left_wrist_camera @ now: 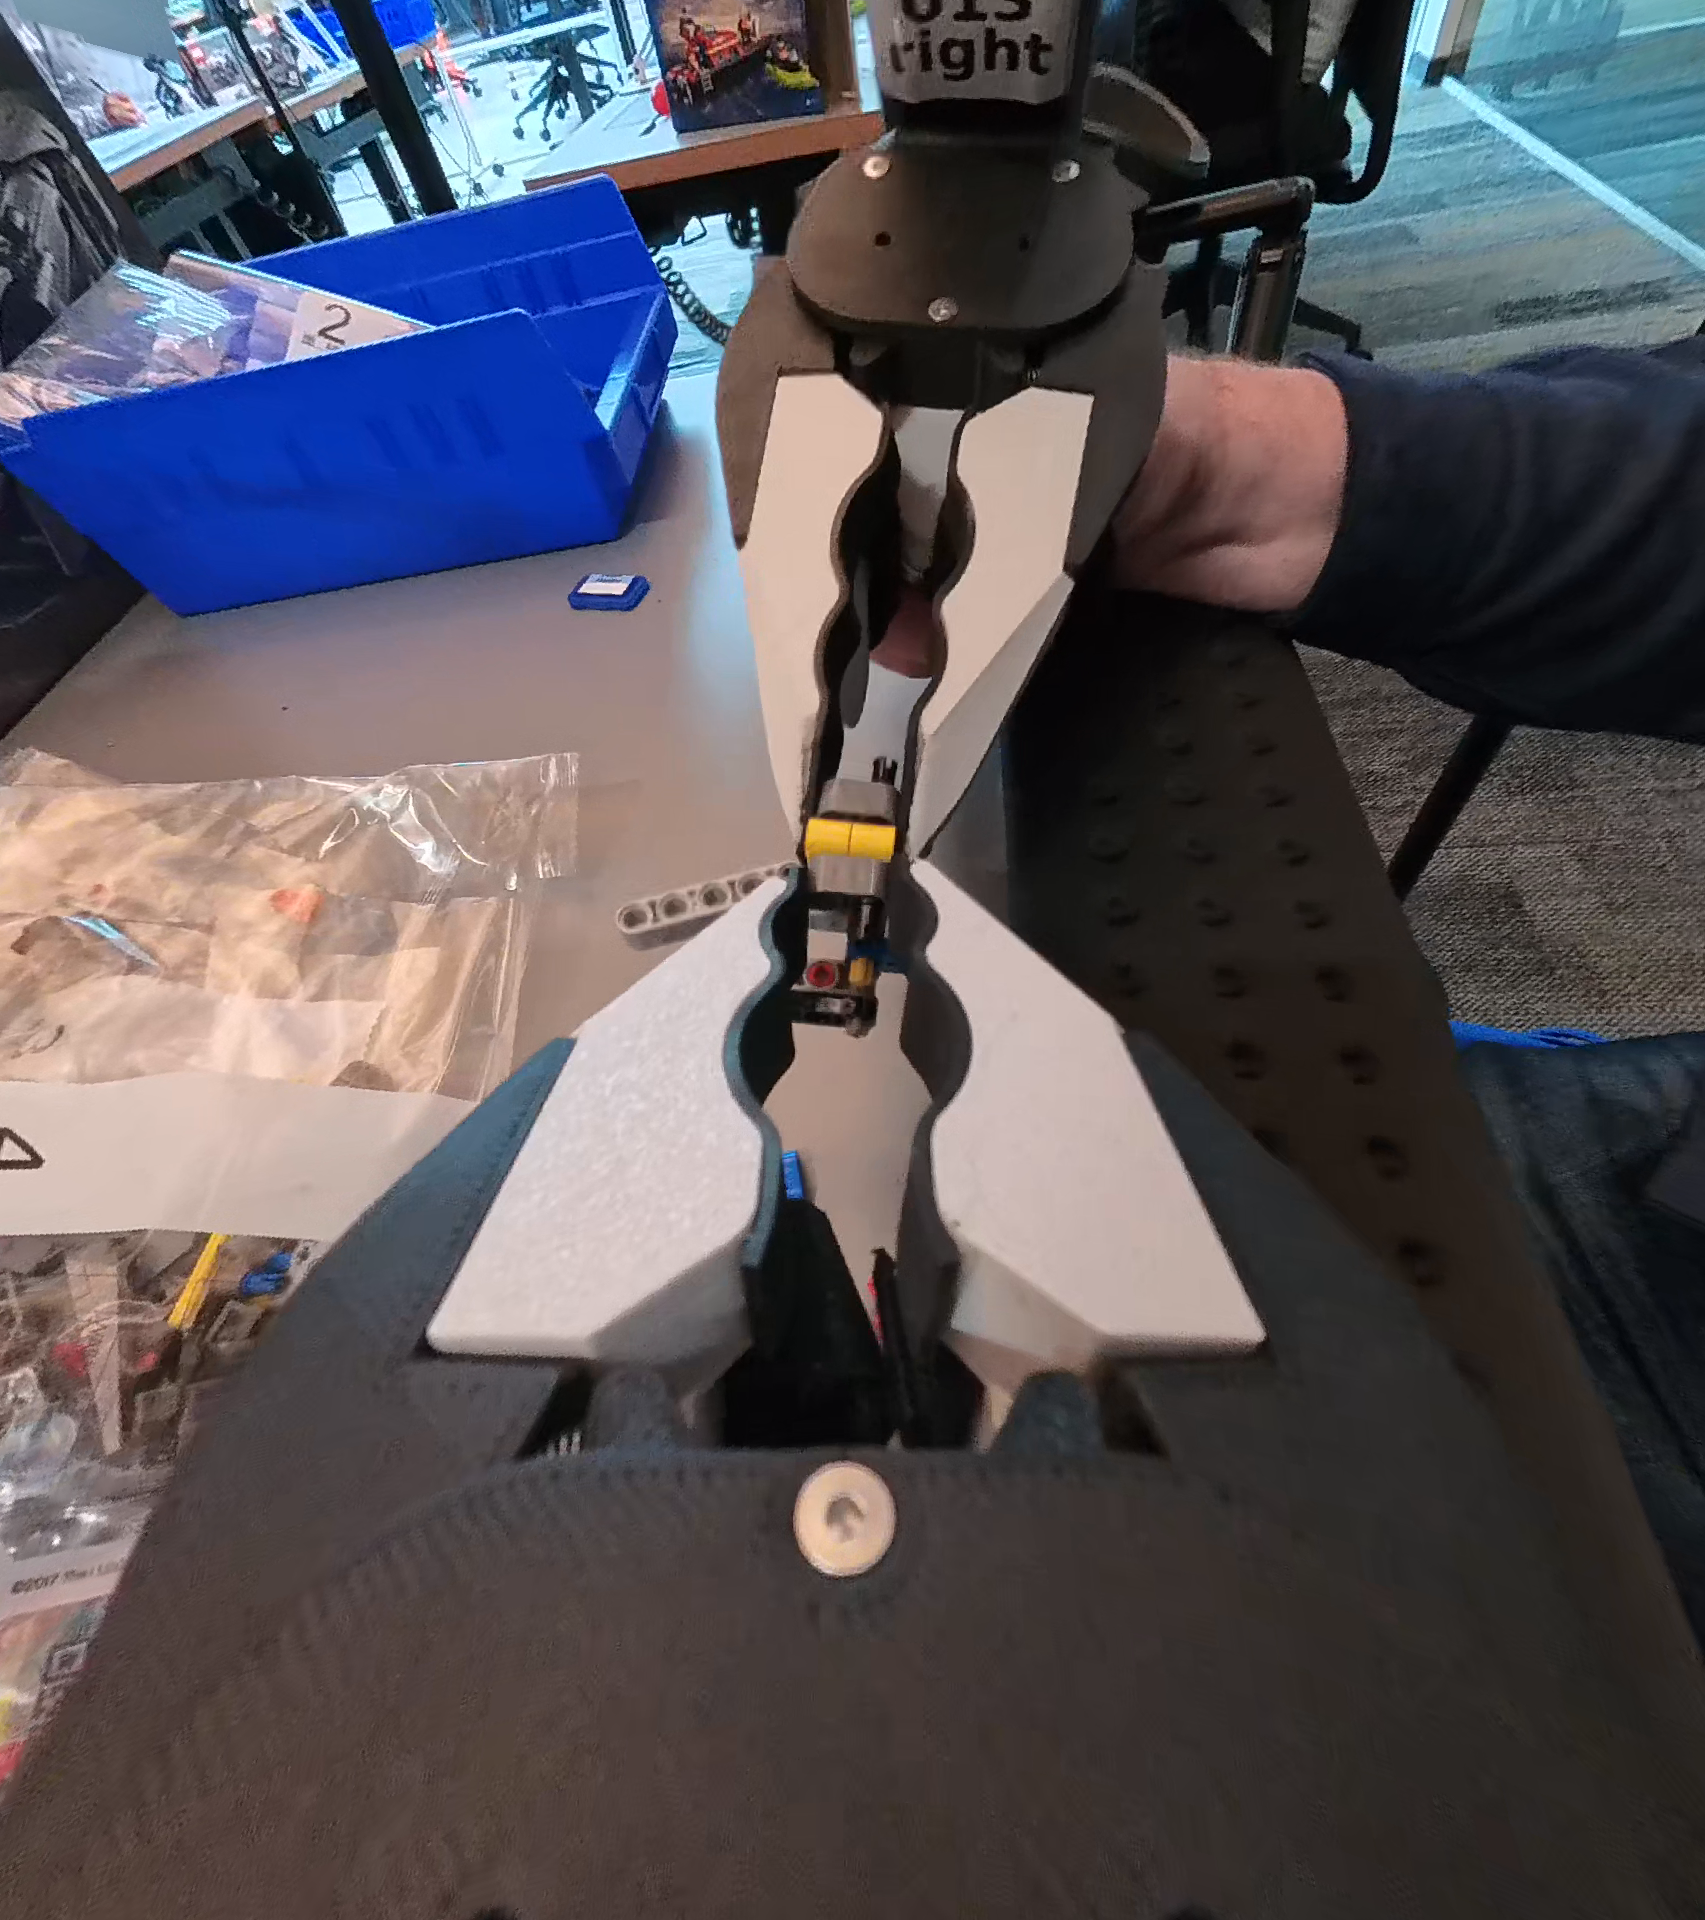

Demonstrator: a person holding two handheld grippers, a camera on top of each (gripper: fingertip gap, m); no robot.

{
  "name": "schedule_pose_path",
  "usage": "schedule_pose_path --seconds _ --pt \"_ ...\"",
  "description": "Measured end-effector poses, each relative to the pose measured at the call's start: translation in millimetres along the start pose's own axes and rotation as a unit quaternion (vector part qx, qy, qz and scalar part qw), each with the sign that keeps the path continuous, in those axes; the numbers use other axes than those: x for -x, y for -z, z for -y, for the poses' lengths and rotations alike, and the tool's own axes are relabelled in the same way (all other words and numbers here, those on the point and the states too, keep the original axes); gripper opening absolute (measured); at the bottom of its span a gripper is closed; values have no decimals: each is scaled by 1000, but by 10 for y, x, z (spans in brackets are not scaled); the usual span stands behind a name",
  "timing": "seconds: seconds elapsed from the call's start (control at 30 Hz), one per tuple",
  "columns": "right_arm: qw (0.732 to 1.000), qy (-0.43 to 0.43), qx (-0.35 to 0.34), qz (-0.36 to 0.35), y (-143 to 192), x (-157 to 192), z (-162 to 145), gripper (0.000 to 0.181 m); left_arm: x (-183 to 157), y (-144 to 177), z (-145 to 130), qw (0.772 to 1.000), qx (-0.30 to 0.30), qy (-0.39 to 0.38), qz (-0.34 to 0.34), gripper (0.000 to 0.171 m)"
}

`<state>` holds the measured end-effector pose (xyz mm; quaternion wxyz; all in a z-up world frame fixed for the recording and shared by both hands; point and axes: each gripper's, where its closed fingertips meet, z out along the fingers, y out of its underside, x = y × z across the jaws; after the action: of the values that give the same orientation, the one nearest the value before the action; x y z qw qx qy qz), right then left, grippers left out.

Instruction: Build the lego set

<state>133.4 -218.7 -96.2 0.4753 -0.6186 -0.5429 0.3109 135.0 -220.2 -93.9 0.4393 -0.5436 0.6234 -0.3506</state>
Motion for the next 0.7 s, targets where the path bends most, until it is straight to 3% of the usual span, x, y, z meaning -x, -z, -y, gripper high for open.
schedule_pose_path --seconds 0.4,0.53,0.7 --pt "999 -18 -23 -22 50 -97 45 20 108 33 48 998 -31 58 -4 15" --pt "999 -16 -19 -23 45 -87 46 4 109 23 38 998 -27 55 0 15" --pt "999 -11 -30 -25 79 -79 97 4 106 42 86 997 -44 67 -9 15"
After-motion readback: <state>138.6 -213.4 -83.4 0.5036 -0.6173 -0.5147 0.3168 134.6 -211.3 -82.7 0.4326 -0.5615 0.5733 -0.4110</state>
